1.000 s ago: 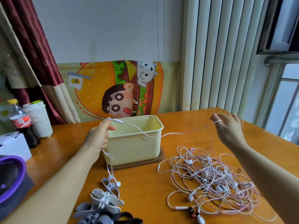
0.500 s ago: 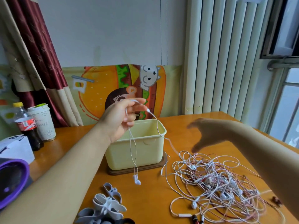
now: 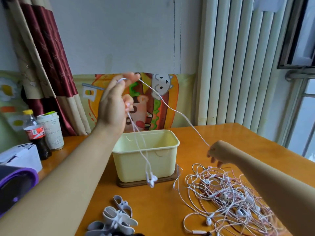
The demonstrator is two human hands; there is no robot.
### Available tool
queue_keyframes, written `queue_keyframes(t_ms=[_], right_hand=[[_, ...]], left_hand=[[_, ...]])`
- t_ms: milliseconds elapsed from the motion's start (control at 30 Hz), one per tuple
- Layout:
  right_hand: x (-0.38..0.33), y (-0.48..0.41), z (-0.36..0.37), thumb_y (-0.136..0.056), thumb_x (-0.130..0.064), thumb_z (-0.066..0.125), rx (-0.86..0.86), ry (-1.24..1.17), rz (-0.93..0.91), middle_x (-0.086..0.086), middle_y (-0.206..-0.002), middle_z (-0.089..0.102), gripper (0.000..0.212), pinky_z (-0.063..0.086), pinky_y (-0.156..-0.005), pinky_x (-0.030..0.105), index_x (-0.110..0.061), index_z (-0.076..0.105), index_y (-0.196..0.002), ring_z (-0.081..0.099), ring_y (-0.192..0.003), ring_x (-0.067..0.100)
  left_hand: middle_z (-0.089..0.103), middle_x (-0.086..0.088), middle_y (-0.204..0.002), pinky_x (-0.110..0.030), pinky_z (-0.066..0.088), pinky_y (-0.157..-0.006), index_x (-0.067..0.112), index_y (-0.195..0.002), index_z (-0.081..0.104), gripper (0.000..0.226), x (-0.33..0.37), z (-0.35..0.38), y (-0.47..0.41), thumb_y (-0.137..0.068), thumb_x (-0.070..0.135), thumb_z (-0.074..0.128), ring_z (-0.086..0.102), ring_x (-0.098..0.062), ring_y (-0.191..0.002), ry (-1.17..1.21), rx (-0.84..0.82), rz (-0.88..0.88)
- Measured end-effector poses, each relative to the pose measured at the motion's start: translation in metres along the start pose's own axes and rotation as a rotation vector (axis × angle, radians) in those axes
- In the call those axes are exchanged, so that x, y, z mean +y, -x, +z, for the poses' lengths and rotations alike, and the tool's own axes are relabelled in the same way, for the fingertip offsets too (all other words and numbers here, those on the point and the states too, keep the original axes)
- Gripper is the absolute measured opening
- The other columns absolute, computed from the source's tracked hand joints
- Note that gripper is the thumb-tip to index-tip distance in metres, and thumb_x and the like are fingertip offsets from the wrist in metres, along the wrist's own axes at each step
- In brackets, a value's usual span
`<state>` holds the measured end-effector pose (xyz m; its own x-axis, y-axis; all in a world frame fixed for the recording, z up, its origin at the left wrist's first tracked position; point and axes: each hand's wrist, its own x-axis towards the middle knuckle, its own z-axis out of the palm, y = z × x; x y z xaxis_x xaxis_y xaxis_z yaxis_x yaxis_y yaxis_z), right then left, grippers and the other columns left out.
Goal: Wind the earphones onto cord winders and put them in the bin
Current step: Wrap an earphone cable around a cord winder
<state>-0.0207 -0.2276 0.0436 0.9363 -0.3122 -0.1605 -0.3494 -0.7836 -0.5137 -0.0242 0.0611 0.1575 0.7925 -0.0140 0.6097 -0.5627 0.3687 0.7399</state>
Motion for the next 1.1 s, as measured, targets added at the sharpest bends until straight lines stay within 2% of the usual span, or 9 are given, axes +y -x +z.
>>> queue_keyframes(t_ms=[100, 200, 333, 500, 567, 700, 867, 1000, 1100], right_hand=[[0.022, 0.0, -0.008, -0.101, -0.023, 0.041, -0.018, 0.105, 0.153, 0.01, -0.075, 0.065, 0.035, 0.044, -0.043, 0.022, 0.003, 0.063, -0.094, 0.057, -0.048, 0.018], [0.001, 0.012, -0.021, -0.104, -0.036, 0.026, -0.094, 0.066, 0.11, 0.01, -0.058, 0.061, 0.056, 0.041, -0.045, 0.021, -0.002, 0.059, -0.075, 0.054, -0.043, 0.017], [-0.079, 0.046, -0.047, -0.104, -0.04, 0.024, -0.116, -0.078, -0.24, 0.005, -0.049, 0.061, 0.063, 0.036, -0.048, 0.023, -0.005, 0.063, -0.071, 0.053, -0.041, 0.012], [-0.156, 0.093, -0.073, -0.104, -0.036, 0.027, -0.067, -0.29, -0.608, 0.006, -0.047, 0.061, 0.06, 0.051, -0.058, 0.015, -0.005, 0.064, -0.068, 0.062, -0.052, 0.016], [-0.172, 0.096, -0.074, -0.104, -0.036, 0.027, -0.024, -0.361, -0.686, 0.006, -0.047, 0.061, 0.06, 0.052, -0.067, 0.021, -0.004, 0.065, -0.07, 0.064, -0.055, 0.018], [-0.187, 0.087, -0.06, -0.104, -0.038, 0.027, 0.035, -0.38, -0.737, 0.007, -0.049, 0.063, 0.06, 0.05, -0.085, 0.035, -0.006, 0.067, -0.072, 0.067, -0.061, 0.021], [-0.173, 0.067, -0.007, -0.103, -0.038, 0.03, -0.109, -0.303, -0.592, 0.007, -0.053, 0.065, 0.058, 0.052, -0.069, 0.025, -0.003, 0.067, -0.077, 0.065, -0.061, 0.022], [-0.143, 0.053, 0.05, -0.097, -0.032, 0.052, -0.359, -0.033, -0.41, 0.007, -0.096, 0.07, 0.03, 0.053, -0.072, 0.027, -0.006, 0.063, -0.109, 0.069, -0.074, 0.021], [-0.128, 0.052, 0.065, -0.087, -0.024, 0.067, -0.489, 0.237, -0.377, 0.006, -0.136, 0.053, 0.05, 0.056, -0.075, 0.025, -0.015, 0.049, -0.133, 0.07, -0.089, 0.022]], left_hand=[[0.067, 0.006, -0.114, -0.014, 0.023, -0.044, 0.023, -0.095, 0.057, 0.031, 0.001, -0.011, -0.003, -0.104, 0.011, 0.03, 0.03, -0.002, -0.044, -0.02, 0.112, 0.043], [0.067, 0.005, -0.117, -0.013, 0.025, -0.045, 0.024, -0.094, 0.059, 0.03, -0.001, -0.015, -0.002, -0.103, 0.011, 0.033, 0.031, -0.003, -0.046, -0.075, 0.162, 0.067], [0.068, 0.007, -0.116, -0.013, 0.028, -0.046, 0.025, -0.093, 0.059, 0.03, -0.004, -0.016, 0.0, -0.103, 0.012, 0.035, 0.033, -0.003, -0.047, -0.119, 0.148, 0.1], [0.067, 0.005, -0.118, -0.013, 0.028, -0.047, 0.028, -0.094, 0.06, 0.032, 0.0, -0.026, -0.004, -0.103, 0.012, 0.034, 0.034, -0.002, -0.048, -0.163, 0.164, 0.145], [0.067, 0.006, -0.118, -0.013, 0.029, -0.046, 0.028, -0.094, 0.06, 0.032, 0.002, -0.032, -0.004, -0.103, 0.012, 0.033, 0.035, -0.003, -0.048, -0.183, 0.177, 0.141], [0.068, 0.009, -0.116, -0.013, 0.029, -0.046, 0.029, -0.094, 0.061, 0.031, 0.004, -0.044, -0.002, -0.102, 0.013, 0.036, 0.035, -0.003, -0.048, -0.207, 0.172, 0.132], [0.068, 0.007, -0.114, -0.012, 0.028, -0.045, 0.027, -0.098, 0.062, 0.027, -0.01, -0.063, 0.012, -0.103, 0.013, 0.039, 0.034, -0.004, -0.049, -0.216, 0.116, 0.013], [0.068, 0.004, -0.113, -0.012, 0.028, -0.045, 0.024, -0.1, 0.062, 0.027, -0.025, -0.077, 0.023, -0.102, 0.01, 0.04, 0.035, -0.003, -0.047, -0.266, 0.069, -0.082], [0.069, 0.006, -0.11, -0.01, 0.031, -0.045, 0.024, -0.102, 0.062, 0.025, -0.036, -0.089, 0.031, -0.101, 0.008, 0.043, 0.036, -0.003, -0.05, -0.323, 0.01, -0.155]])
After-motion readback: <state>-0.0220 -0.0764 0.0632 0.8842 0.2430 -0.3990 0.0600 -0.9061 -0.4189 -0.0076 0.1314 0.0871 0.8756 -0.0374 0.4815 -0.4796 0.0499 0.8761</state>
